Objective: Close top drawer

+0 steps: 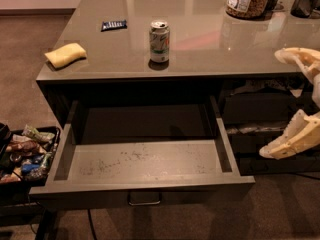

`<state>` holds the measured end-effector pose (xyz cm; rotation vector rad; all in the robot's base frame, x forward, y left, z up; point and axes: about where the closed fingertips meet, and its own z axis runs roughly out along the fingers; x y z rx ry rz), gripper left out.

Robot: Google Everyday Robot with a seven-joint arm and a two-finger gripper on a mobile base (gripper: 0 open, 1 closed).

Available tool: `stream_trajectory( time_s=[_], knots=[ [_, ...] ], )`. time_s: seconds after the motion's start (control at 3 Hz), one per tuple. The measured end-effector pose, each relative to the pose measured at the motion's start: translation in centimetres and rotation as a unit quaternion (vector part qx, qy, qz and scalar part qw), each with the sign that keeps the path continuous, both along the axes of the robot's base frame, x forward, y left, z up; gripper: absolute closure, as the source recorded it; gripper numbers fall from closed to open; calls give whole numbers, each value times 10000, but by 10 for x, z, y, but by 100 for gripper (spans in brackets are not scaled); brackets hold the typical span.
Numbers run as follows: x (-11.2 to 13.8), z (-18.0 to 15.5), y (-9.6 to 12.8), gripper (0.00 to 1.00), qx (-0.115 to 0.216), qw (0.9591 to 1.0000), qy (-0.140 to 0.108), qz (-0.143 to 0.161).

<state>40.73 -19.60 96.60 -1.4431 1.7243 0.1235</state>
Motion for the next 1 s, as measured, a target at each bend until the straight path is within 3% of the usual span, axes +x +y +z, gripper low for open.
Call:
stream_trajectory(
  time_s=[0.33, 0.67, 1.0],
  knots=[
    [-1, -17, 14, 0, 79, 9978, 250, 607],
    [-8, -40, 24, 0, 258, 9953, 456, 819],
    [-22, -73, 32, 0, 497, 9962, 532, 475]
  ],
)
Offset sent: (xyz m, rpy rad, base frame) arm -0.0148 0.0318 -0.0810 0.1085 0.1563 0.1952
